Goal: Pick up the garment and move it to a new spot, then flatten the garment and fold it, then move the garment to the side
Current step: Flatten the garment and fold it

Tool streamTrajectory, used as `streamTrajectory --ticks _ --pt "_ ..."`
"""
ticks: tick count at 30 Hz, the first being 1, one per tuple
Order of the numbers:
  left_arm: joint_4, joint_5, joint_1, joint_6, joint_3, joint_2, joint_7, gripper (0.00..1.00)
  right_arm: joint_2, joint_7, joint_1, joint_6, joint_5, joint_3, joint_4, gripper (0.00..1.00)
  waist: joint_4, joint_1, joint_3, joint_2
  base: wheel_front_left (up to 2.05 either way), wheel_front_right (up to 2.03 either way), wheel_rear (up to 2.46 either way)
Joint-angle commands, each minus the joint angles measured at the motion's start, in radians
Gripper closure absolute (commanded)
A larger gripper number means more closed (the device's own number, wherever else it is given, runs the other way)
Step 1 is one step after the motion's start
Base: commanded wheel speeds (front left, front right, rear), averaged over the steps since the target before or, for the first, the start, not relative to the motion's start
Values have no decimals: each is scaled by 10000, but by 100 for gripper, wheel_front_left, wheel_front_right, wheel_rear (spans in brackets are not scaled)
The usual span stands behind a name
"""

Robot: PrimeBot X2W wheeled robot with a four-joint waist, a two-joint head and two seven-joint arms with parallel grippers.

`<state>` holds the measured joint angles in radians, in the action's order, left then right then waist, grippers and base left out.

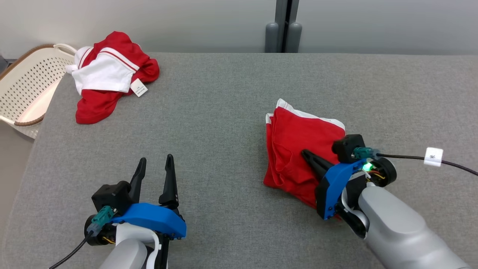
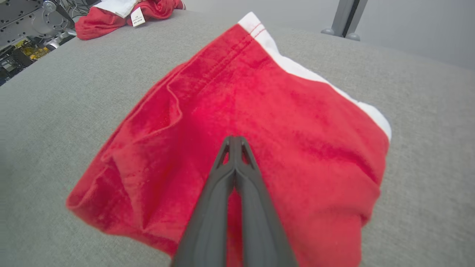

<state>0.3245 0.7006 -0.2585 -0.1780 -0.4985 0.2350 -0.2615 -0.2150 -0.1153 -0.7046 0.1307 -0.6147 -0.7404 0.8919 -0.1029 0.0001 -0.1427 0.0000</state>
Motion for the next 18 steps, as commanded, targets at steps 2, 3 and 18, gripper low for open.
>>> streamTrajectory --ticks 2,3,18 --pt "42 -71 -189 25 17 3 -23 0 191 33 165 3 48 -154 26 100 -108 -1 -58 0 0 0 0" --pt "51 -73 -190 27 17 7 -24 0 286 34 157 3 72 -257 30 100 -141 -1 -66 0 0 0 0" --pt "156 -41 -193 72 -29 -71 -35 0 1229 17 85 1 -160 -1690 595 100 -306 -1 -19 0 0 0 0"
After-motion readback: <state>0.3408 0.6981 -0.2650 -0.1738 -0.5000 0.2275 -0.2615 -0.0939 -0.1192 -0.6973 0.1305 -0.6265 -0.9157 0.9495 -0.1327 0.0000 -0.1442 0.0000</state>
